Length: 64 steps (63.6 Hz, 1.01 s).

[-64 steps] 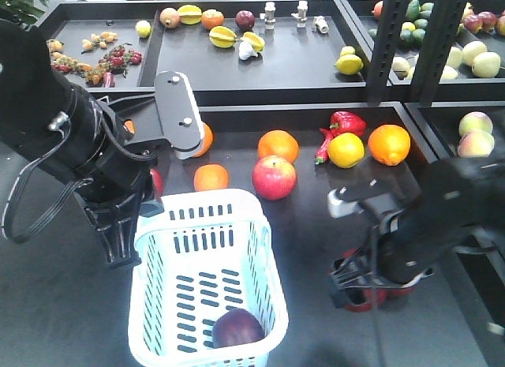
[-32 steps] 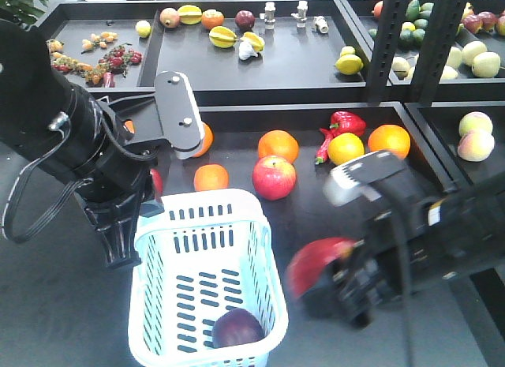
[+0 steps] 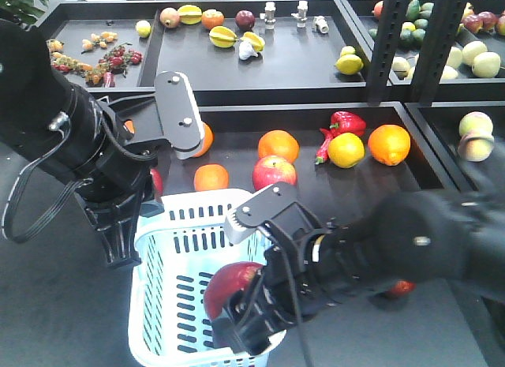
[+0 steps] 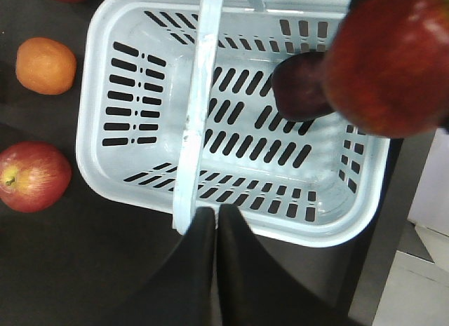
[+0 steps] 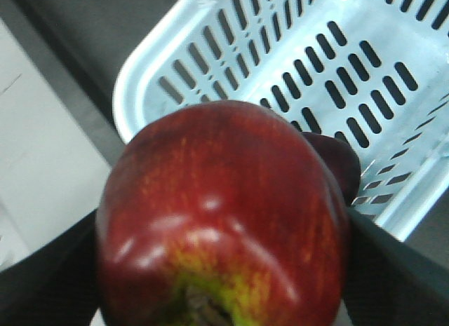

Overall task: Pick three apples into basket with both arms
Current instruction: 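Carry the red apple into the basket and open the right gripper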

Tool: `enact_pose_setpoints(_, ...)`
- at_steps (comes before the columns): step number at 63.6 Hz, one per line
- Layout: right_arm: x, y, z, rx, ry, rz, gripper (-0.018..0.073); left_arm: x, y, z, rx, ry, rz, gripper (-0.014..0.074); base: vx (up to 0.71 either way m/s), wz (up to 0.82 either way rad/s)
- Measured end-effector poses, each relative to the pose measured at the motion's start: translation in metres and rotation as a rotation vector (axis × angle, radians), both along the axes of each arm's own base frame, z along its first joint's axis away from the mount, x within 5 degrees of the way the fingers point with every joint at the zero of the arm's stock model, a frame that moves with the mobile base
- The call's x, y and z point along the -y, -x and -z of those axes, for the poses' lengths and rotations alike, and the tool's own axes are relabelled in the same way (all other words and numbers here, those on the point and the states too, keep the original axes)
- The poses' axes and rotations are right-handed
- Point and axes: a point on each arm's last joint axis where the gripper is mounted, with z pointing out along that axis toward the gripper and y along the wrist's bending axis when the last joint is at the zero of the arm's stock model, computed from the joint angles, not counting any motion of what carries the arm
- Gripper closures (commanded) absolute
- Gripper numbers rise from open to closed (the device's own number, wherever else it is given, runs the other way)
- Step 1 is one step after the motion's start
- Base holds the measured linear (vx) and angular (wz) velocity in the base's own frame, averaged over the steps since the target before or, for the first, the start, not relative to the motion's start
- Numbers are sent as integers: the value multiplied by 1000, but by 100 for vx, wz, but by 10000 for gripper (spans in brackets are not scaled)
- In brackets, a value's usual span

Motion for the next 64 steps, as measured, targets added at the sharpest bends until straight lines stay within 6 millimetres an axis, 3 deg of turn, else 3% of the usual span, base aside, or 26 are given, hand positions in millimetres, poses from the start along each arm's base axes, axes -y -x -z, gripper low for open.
enact_pose_setpoints(11,-7,-11,21,-11,24,25,199,0,0,0,0,0,0,603,0,0)
enact_pose_setpoints(34,-14,-25,44,-3,36,69,-115,0,0,0,0,0,0,603,0,0)
enact_pose_setpoints(50,-15,-25,44,-4,33,73,-98,0,0,0,0,0,0,603,0,0)
enact_pose_setpoints(64,-7,-14,13,33,-16,55,-1,0,0,0,0,0,0,603,0,0)
